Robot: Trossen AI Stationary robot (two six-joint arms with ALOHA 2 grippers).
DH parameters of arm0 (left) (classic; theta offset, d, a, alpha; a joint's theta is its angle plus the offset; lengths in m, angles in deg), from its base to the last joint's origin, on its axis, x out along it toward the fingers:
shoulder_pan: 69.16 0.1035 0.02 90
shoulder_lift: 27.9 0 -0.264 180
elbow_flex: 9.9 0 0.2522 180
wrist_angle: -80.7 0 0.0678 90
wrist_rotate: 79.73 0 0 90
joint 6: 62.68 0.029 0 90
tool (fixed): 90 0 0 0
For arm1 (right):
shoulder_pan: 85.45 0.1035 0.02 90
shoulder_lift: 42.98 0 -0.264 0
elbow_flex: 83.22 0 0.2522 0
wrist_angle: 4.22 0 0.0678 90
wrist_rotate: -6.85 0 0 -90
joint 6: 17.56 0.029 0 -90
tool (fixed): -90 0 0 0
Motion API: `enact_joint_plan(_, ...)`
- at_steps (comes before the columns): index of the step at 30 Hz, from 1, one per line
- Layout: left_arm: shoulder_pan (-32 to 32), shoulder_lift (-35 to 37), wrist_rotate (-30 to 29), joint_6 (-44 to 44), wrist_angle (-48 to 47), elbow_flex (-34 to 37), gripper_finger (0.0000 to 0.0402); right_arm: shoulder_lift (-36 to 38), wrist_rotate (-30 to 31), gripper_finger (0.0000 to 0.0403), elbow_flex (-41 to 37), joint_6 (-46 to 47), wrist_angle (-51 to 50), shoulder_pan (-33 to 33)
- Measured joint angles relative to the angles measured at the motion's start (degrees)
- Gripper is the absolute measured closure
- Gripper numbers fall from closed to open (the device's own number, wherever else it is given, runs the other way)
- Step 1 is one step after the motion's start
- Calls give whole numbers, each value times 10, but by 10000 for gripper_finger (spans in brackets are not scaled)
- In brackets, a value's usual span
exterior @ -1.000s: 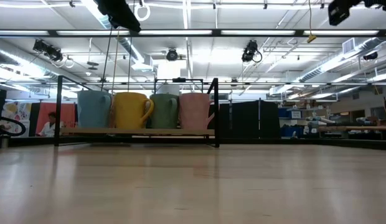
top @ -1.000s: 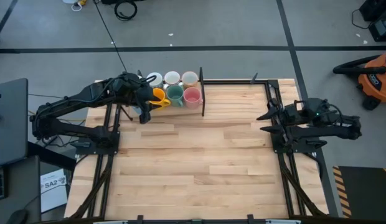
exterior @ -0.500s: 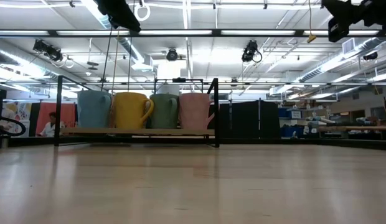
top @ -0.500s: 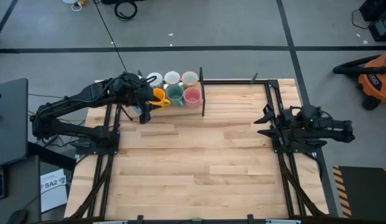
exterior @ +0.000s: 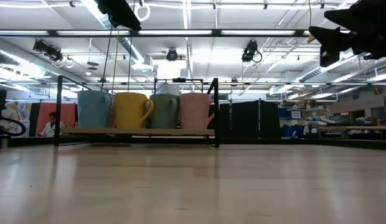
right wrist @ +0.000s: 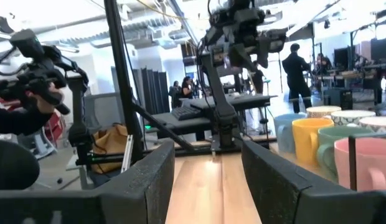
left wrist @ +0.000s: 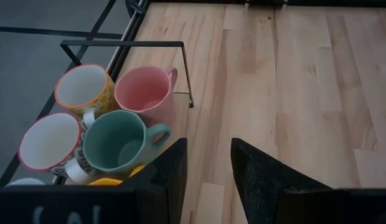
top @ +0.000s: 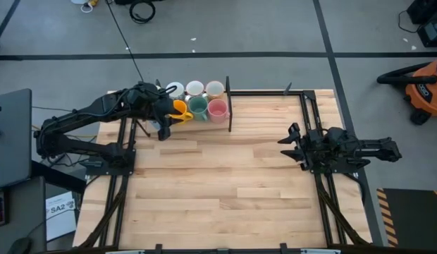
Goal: Place coffee mugs
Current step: Return to Home Position
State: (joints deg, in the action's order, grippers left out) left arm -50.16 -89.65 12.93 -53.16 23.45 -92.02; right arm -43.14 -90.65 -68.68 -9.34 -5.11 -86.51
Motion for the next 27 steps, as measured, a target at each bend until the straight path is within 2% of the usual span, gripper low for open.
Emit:
enact_joint_plan(7, 0, 40, 0, -15, 1, 0, 271, 0, 0, 210, -4, 11, -4, -5)
enact_joint_plan(13, 0, 117, 0, -26, -32, 0, 271, 0, 0, 210, -4, 13, -5, -7)
enact_joint_plan(23, 0, 321, -11, -79, -160, 8, 271, 0, -2, 210, -4, 23, -5, -7)
enact_joint_plan(27, 0, 414, -9, -96, -168, 41, 271, 0, -2, 210, -4, 28, -5, -7)
